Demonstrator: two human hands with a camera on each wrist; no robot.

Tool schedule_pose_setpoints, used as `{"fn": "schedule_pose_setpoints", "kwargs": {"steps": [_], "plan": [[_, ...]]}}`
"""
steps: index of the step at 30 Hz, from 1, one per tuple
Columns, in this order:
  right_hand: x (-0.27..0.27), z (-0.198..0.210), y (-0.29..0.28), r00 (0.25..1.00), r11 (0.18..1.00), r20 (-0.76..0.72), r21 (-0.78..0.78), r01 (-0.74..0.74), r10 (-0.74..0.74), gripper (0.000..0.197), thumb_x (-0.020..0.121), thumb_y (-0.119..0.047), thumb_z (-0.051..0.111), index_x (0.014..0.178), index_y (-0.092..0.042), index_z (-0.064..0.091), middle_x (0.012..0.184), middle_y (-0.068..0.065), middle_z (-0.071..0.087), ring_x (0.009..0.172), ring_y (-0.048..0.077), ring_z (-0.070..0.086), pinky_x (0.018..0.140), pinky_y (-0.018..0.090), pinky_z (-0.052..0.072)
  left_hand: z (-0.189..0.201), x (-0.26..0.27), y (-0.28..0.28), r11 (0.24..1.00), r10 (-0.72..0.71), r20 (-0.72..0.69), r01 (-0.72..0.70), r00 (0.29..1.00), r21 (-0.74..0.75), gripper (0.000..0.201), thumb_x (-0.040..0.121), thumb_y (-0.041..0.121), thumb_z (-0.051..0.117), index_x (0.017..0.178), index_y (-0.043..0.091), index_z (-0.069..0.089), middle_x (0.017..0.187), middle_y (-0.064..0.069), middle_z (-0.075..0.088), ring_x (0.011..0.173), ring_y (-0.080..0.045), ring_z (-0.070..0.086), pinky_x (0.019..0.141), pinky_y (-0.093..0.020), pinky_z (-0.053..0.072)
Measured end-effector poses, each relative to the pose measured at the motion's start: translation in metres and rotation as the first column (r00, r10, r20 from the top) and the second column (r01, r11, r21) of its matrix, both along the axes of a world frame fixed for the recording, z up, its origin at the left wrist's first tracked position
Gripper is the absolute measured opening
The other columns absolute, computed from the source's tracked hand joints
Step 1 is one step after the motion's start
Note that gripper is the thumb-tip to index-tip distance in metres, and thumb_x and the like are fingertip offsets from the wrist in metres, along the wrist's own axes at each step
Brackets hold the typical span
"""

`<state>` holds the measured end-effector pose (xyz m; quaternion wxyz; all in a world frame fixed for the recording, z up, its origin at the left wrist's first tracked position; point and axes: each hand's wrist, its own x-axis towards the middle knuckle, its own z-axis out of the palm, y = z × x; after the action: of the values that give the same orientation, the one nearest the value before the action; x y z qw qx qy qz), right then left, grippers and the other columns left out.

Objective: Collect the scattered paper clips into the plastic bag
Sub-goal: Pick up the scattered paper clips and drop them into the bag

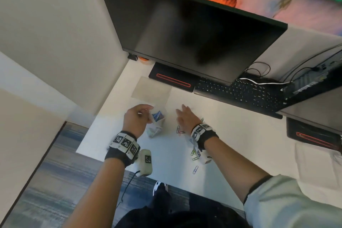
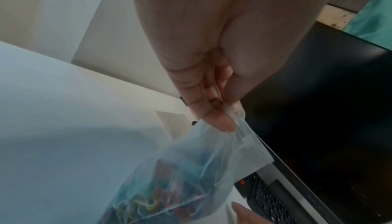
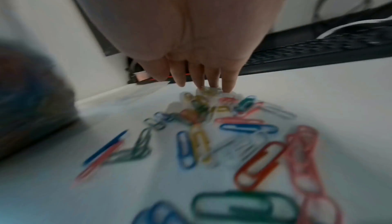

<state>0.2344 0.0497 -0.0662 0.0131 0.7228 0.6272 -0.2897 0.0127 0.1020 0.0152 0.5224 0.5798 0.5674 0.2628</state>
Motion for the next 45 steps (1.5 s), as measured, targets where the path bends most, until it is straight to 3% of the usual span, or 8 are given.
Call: {"fn": "schedule_pose_setpoints", "kwargs": {"steps": [9, 16, 20, 23, 25, 37, 42, 45], "plan": [[0.006, -0.027, -0.059, 0.910, 0.911, 0.163, 0.097, -0.400, 0.382, 0.049, 0.088, 0.003, 0.050, 0.137, 0.004, 0.044, 0.143, 0.024, 0.041, 0.132, 0.040, 0.040, 0.108, 0.046, 0.038, -0.007, 0.004, -0.007, 0.999, -0.034, 0.000, 0.034, 0.999, -0.010, 0.030, 0.098, 0.004, 0.049, 0.093, 0.022, 0.072, 0.074, -0.008, 0.071, 0.067, -0.024, 0.072, 0.078, -0.037, 0.061], [0.023, -0.005, -0.064, 0.986, 0.969, -0.093, 0.192, 0.155, -0.139, 0.028, 0.081, 0.003, 0.059, 0.102, -0.009, 0.075, 0.106, 0.010, 0.069, 0.096, 0.023, 0.064, 0.092, 0.022, 0.049, -0.009, 0.026, -0.019, 0.992, -0.103, -0.001, 0.103, 0.995, -0.073, 0.031, 0.094, -0.002, 0.050, 0.091, 0.019, 0.072, 0.076, -0.013, 0.072, 0.071, -0.033, 0.073, 0.067, -0.032, 0.062], [0.038, 0.016, -0.063, 0.503, 0.666, -0.532, -0.164, 0.728, -0.681, 0.020, 0.071, -0.011, 0.082, 0.089, -0.017, 0.079, 0.093, 0.003, 0.076, 0.081, 0.012, 0.071, 0.081, 0.015, 0.055, -0.007, 0.040, -0.024, 0.988, -0.127, -0.017, 0.125, 0.992, -0.089, 0.033, 0.093, 0.002, 0.047, 0.087, 0.021, 0.073, 0.072, -0.009, 0.072, 0.066, -0.025, 0.068, 0.068, -0.030, 0.060], [0.034, 0.048, -0.057, -0.054, 0.516, -0.772, -0.473, 0.714, -0.633, 0.022, 0.077, 0.009, 0.072, 0.098, 0.004, 0.071, 0.100, 0.021, 0.072, 0.085, 0.021, 0.073, 0.081, 0.023, 0.058, -0.006, 0.048, -0.029, 0.983, -0.139, -0.008, 0.137, 0.990, -0.125, 0.033, 0.094, 0.002, 0.043, 0.090, 0.016, 0.074, 0.067, -0.005, 0.070, 0.057, -0.019, 0.063, 0.054, -0.023, 0.057], [0.027, 0.063, -0.051, -0.183, 0.513, -0.798, -0.526, 0.678, -0.574, 0.024, 0.080, 0.013, 0.066, 0.103, 0.010, 0.066, 0.096, 0.021, 0.072, 0.085, 0.023, 0.073, 0.079, 0.023, 0.058, -0.008, 0.054, -0.031, 0.980, -0.166, -0.026, 0.163, 0.986, -0.112, 0.031, 0.095, 0.003, 0.045, 0.092, 0.015, 0.074, 0.070, -0.011, 0.071, 0.056, -0.016, 0.063, 0.054, -0.020, 0.052], [-0.012, 0.071, -0.028, 0.711, 0.864, -0.548, -0.041, 0.502, -0.440, 0.012, 0.089, -0.023, 0.065, 0.088, -0.023, 0.077, 0.078, -0.001, 0.075, 0.071, 0.011, 0.072, 0.074, 0.025, 0.059, -0.009, 0.058, -0.033, 0.972, -0.230, -0.083, 0.225, 0.970, -0.067, 0.028, 0.096, 0.008, 0.052, 0.091, 0.026, 0.073, 0.070, -0.010, 0.073, 0.065, -0.022, 0.072, 0.069, -0.033, 0.061], [0.015, 0.080, -0.022, 0.572, 0.758, -0.657, 0.002, 0.652, -0.491, 0.021, 0.093, -0.006, 0.056, 0.091, -0.015, 0.075, 0.093, 0.005, 0.074, 0.073, 0.021, 0.073, 0.058, 0.031, 0.060, -0.006, 0.046, -0.029, 0.985, -0.168, -0.055, 0.166, 0.984, -0.045, 0.024, 0.096, 0.008, 0.053, 0.099, 0.017, 0.075, 0.071, -0.008, 0.074, 0.068, -0.023, 0.073, 0.067, -0.025, 0.060], [0.051, 0.058, -0.013, 0.761, 0.786, -0.409, 0.150, 0.600, -0.503, 0.027, 0.093, -0.006, 0.052, 0.107, -0.018, 0.072, 0.116, 0.004, 0.069, 0.101, 0.022, 0.067, 0.089, 0.036, 0.055, -0.004, 0.034, -0.027, 0.990, -0.140, -0.022, 0.139, 0.990, -0.032, 0.024, 0.096, 0.005, 0.053, 0.098, 0.015, 0.075, 0.072, -0.005, 0.073, 0.066, -0.020, 0.072, 0.070, -0.028, 0.061]]}}
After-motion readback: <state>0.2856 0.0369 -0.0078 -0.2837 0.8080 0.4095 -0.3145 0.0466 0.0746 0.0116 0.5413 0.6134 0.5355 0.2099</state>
